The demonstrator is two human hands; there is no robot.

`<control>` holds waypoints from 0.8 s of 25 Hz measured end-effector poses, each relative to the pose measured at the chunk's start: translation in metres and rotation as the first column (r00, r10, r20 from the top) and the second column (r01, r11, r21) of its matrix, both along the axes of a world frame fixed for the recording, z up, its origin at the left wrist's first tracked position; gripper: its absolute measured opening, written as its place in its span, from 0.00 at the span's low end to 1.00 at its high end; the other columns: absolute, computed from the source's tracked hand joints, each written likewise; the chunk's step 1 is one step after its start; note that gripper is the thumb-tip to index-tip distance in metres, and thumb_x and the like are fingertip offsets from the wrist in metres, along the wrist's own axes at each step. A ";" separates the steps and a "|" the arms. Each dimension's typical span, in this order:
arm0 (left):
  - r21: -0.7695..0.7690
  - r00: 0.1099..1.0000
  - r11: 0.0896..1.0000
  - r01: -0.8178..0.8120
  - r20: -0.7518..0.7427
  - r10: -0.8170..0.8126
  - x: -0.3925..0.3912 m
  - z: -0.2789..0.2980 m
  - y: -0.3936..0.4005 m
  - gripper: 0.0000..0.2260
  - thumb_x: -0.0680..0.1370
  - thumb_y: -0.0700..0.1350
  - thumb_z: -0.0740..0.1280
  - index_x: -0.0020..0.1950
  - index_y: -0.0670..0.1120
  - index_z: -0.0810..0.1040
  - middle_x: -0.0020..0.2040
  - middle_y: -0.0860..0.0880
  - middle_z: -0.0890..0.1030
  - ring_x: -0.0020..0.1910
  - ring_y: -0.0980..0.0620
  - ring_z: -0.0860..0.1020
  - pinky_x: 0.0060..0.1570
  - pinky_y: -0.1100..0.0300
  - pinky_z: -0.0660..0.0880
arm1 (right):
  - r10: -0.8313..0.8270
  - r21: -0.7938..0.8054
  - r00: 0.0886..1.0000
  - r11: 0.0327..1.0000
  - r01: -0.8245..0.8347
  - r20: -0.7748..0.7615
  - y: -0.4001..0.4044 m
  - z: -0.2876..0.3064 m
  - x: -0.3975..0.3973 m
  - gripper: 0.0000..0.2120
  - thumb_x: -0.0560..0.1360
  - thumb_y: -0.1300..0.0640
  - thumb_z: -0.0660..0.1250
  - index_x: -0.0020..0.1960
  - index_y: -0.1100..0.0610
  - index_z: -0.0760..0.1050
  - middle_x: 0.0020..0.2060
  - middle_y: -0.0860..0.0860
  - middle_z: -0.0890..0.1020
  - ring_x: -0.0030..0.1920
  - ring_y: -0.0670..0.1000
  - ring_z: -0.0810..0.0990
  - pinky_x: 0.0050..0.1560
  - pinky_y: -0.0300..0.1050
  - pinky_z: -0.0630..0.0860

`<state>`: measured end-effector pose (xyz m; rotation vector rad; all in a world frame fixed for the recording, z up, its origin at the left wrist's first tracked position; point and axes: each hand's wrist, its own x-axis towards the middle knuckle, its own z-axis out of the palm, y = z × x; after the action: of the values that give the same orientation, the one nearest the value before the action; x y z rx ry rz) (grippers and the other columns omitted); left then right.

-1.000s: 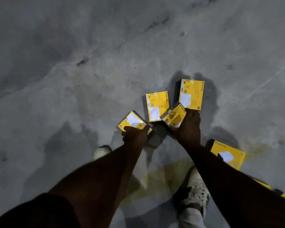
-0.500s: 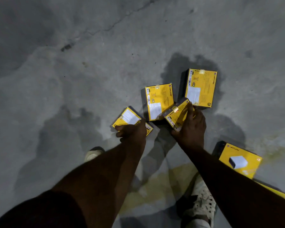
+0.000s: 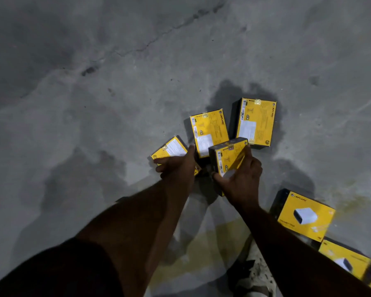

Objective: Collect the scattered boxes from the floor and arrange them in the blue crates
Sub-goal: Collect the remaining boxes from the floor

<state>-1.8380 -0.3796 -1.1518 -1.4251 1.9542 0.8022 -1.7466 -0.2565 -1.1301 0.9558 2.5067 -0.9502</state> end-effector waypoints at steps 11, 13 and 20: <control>0.214 0.950 0.970 -0.118 -0.261 0.173 0.013 -0.009 -0.030 0.47 0.59 0.69 0.69 0.74 0.48 0.66 0.65 0.42 0.75 0.62 0.41 0.76 0.62 0.44 0.75 | -0.065 -0.111 0.998 0.992 0.061 -0.025 0.002 0.013 -0.011 0.49 0.67 0.39 0.74 0.79 0.49 0.52 0.71 0.57 0.66 0.71 0.58 0.63 0.69 0.59 0.64; 0.500 0.919 0.865 -0.040 -0.322 0.229 0.015 0.023 -0.040 0.26 0.70 0.60 0.69 0.62 0.47 0.78 0.53 0.47 0.82 0.50 0.47 0.80 0.53 0.51 0.77 | -0.236 -0.349 0.972 0.911 0.220 -0.003 -0.011 0.018 -0.025 0.45 0.68 0.33 0.71 0.78 0.46 0.57 0.71 0.54 0.69 0.71 0.56 0.67 0.71 0.60 0.65; 0.674 0.911 0.670 0.312 -0.411 -0.011 0.001 0.084 -0.023 0.11 0.76 0.52 0.71 0.56 0.50 0.81 0.50 0.51 0.86 0.47 0.56 0.85 0.43 0.62 0.80 | -0.309 -0.763 0.943 0.579 0.289 0.123 -0.056 0.036 -0.049 0.41 0.69 0.23 0.55 0.76 0.43 0.62 0.72 0.48 0.72 0.69 0.48 0.73 0.70 0.57 0.70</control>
<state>-1.8374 -0.4031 -1.0677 -0.6151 1.6494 1.6359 -1.7955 -0.3128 -1.0938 1.0441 1.6118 -1.9325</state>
